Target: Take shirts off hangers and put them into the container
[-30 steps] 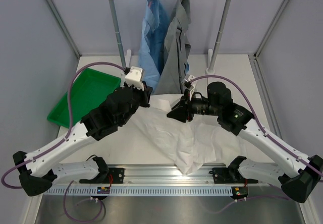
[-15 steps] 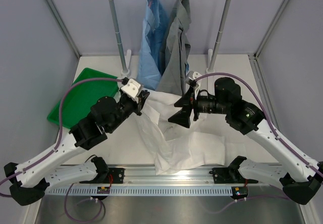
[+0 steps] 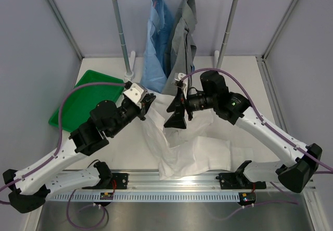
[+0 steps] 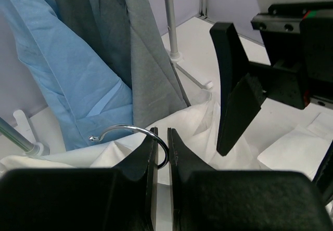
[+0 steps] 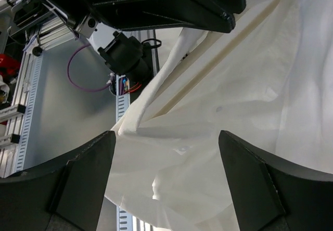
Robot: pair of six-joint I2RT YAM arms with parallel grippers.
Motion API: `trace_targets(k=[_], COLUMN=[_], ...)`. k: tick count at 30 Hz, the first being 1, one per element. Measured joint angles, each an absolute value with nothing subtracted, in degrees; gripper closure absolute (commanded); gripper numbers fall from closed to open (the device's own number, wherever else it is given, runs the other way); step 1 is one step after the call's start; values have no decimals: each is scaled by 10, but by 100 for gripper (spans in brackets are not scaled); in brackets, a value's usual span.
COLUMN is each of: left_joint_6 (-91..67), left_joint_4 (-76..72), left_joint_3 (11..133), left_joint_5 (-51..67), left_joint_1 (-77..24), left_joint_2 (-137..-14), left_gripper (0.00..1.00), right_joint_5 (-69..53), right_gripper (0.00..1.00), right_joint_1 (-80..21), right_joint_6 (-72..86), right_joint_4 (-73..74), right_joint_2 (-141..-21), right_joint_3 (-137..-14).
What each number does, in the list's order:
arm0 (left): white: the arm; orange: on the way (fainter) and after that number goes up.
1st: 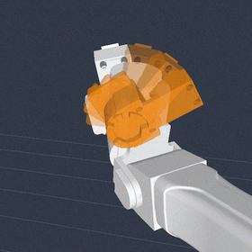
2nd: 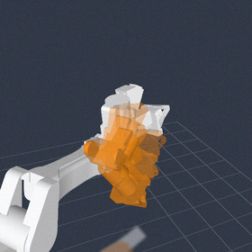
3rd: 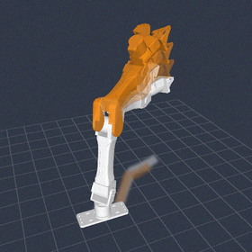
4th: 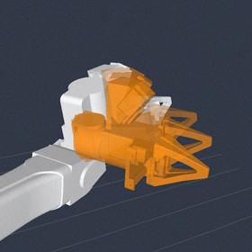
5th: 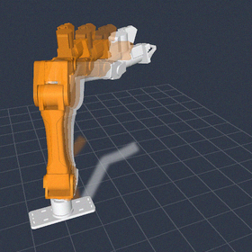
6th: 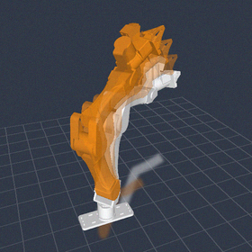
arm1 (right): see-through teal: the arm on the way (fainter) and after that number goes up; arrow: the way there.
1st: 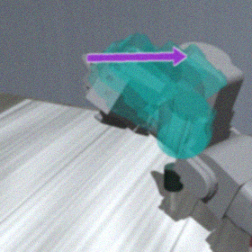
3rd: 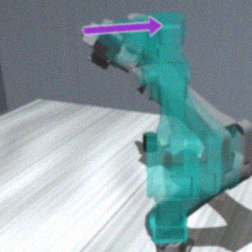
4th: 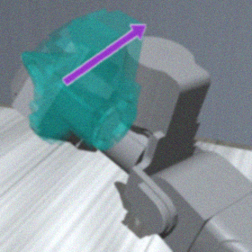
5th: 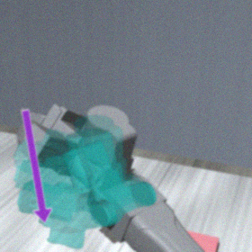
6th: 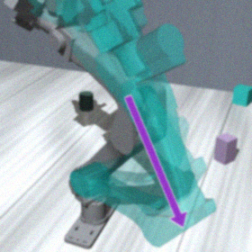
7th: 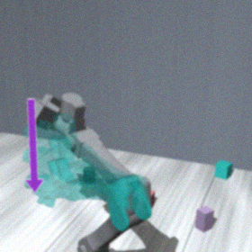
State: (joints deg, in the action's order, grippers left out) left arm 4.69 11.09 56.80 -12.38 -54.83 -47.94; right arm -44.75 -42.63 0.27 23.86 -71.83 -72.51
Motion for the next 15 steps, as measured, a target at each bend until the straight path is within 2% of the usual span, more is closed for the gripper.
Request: trace_targets(k=[11,15], left_joint_6=[44,40], left_joint_4=[88,83], left_joint_3=[566,564], left_joint_5=[-124,-125], left_joint_1=[-547,-546], left_joint_2=[-479,-479], left_gripper=[100,100], right_joint_5=[-536,-560], right_gripper=[11,21], right_joint_1=[-427,-427], right_joint_6=[-22,-29], right_joint_4=[230,227], right_joint_2=[-760,-780], right_joint_3=[-728,-731])
